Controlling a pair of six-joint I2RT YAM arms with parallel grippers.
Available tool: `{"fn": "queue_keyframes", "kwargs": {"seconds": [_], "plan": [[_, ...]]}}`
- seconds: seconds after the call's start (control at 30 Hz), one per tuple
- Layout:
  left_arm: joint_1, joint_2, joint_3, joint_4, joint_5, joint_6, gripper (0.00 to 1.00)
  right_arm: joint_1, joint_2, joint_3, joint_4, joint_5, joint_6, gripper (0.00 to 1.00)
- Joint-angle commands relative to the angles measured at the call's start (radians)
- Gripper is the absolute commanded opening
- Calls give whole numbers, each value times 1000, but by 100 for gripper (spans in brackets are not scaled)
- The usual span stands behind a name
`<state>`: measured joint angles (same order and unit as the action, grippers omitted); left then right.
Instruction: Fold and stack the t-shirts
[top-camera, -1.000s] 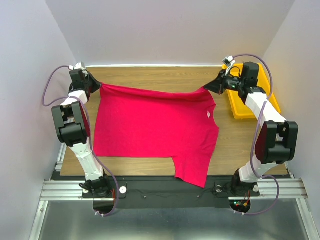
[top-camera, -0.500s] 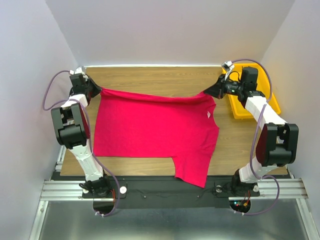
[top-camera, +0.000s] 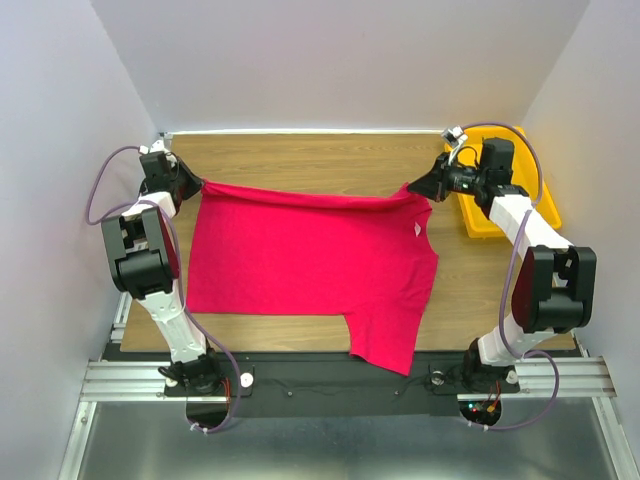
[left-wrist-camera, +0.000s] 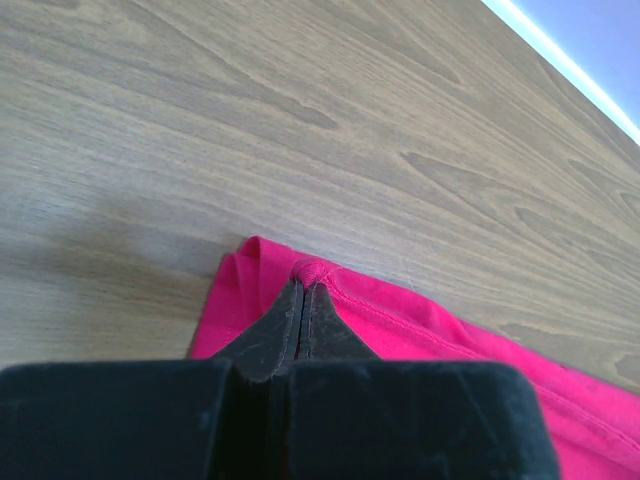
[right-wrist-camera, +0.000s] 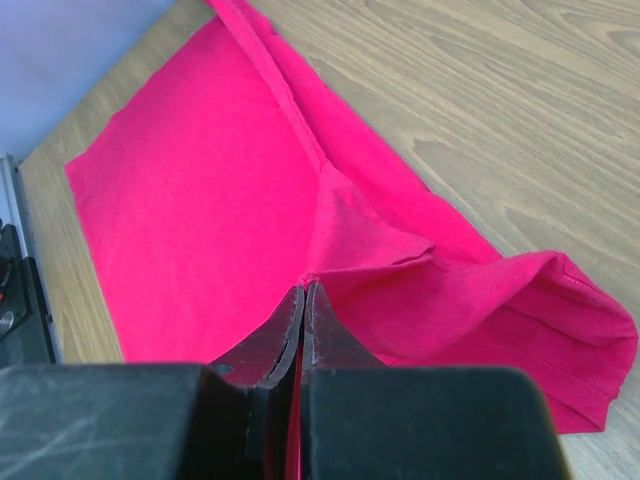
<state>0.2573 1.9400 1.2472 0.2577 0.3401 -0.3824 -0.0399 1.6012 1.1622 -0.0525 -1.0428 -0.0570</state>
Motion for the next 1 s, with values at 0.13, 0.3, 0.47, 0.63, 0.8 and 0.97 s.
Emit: {"fn": "queue_keyframes", "kwargs": {"seconds": [0.13, 0.3, 0.47, 0.63, 0.8, 0.97], "plan": [[8, -61, -11, 32, 2, 10, 0, -6, -44, -16, 36, 1, -20, 1], [10, -58, -12, 23, -3, 14, 0, -6, -47, -30, 36, 1, -23, 1], [10, -64, -28, 21, -7, 19, 0, -6, -50, -38, 34, 7, -29, 0], [11, -64, -35, 17, -12, 17, 0, -6, -52, -44, 34, 15, -30, 1], [13, -65, -49, 14, -15, 17, 0, -6, -44, -53, 34, 20, -33, 1], [17, -111, -83, 15, -38, 13, 34, -6, -35, -62, 31, 24, -44, 1]]}}
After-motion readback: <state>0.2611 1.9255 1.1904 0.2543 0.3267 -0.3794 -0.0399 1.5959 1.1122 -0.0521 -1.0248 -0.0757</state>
